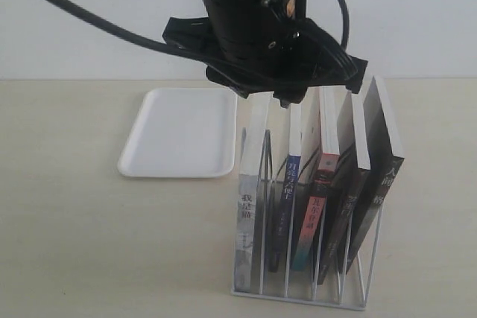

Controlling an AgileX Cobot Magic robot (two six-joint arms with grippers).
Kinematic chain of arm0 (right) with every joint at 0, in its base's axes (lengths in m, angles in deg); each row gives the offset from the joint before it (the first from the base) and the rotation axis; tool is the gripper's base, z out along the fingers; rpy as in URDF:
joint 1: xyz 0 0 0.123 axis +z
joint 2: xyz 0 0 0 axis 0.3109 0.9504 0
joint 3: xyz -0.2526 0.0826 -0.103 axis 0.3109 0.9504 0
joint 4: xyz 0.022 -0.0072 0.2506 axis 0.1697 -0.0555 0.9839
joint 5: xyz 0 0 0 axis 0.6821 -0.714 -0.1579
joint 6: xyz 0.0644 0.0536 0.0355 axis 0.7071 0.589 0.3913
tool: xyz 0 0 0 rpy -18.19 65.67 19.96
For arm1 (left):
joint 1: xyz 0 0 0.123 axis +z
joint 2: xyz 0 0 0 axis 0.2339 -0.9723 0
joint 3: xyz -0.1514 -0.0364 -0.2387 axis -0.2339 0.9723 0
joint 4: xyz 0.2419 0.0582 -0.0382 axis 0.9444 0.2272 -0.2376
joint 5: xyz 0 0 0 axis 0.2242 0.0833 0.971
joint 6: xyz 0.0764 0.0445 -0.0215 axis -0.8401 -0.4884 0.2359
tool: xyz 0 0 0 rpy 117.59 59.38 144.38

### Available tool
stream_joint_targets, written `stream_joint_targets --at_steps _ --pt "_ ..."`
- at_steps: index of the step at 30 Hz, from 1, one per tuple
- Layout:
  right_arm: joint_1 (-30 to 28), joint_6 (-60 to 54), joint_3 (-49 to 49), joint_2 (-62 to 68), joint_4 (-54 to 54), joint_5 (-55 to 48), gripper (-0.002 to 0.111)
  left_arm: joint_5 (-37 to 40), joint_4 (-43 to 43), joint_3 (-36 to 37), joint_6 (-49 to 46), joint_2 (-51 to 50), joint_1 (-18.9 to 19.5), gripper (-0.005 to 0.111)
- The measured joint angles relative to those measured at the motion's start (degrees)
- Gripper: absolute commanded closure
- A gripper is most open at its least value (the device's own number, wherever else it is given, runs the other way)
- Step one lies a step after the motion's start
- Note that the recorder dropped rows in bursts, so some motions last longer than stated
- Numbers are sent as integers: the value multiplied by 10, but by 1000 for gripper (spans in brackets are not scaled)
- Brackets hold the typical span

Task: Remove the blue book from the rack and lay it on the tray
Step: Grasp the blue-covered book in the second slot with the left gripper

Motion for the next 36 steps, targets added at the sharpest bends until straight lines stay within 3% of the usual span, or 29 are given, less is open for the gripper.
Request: stream_joint_targets --at_steps 15,36 --pt "0 0 0 0 0 0 108 -40 -87 -1 -41 15 0 62" --pt "0 0 0 0 0 0 108 -50 -61 -1 -48 -27 0 64"
